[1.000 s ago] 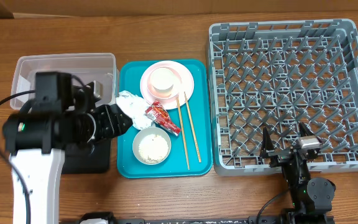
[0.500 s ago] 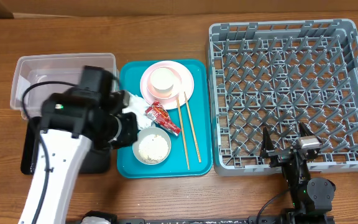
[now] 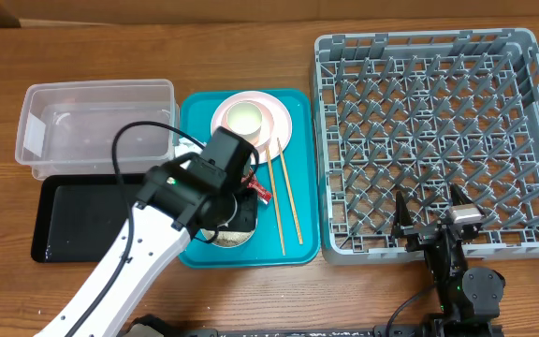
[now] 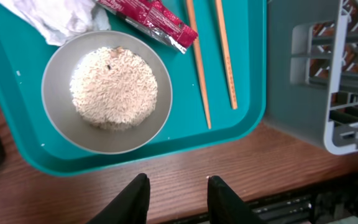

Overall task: Sort waste into correct bins and load items into the dishwasher
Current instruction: 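Move the left gripper over the white rice bowl on the teal tray, then lower the left gripper and grasp the rim of the white rice bowl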

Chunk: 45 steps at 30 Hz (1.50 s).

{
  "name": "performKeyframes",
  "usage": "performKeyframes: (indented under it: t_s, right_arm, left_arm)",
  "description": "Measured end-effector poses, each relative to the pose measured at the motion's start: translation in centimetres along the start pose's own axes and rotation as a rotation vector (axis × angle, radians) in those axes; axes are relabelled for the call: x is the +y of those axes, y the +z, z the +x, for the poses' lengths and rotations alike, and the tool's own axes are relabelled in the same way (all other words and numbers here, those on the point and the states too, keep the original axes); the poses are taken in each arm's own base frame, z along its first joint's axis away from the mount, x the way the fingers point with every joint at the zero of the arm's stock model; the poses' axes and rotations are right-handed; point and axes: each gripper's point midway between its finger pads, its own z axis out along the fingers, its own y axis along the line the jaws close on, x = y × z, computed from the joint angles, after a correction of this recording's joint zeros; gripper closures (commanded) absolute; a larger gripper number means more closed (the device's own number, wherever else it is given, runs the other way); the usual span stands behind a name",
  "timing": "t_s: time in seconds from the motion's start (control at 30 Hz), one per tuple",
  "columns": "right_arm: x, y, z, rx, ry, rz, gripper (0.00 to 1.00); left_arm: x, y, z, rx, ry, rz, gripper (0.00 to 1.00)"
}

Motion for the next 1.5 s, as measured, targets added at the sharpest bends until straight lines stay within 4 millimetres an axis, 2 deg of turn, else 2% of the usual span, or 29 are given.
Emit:
performKeyframes:
  t_s: [0.4,0.67,0.97,1.23,1.5]
  right_arm:
    - [0.0,0.0,0.0,0.000,0.000,0.000,0.00]
    - [0.0,0.0,0.0,0.000,0.000,0.000,0.00]
    - [0.0,0.0,0.0,-0.001,0.000,0.000,0.00]
    - [0.0,0.0,0.0,0.000,0.000,0.000,0.00]
    - [0.0,0.0,0.0,0.000,0.000,0.000,0.00]
  left_arm:
    - [-1.3,4.5,-0.6,0.034,0.025,-0.016,0.66]
    - [0.0,7.7,-0.4,0.112,0.016,-0.106,0.67]
    - [0.6,10.3,-0.2,0.168,0.011,-0.148,0.71]
    - [0.9,12.1,0.0,0.205,0.007,-0.170,0.73]
    - [1.0,12.6,0.1,0.218,0.006,-0.177,0.74]
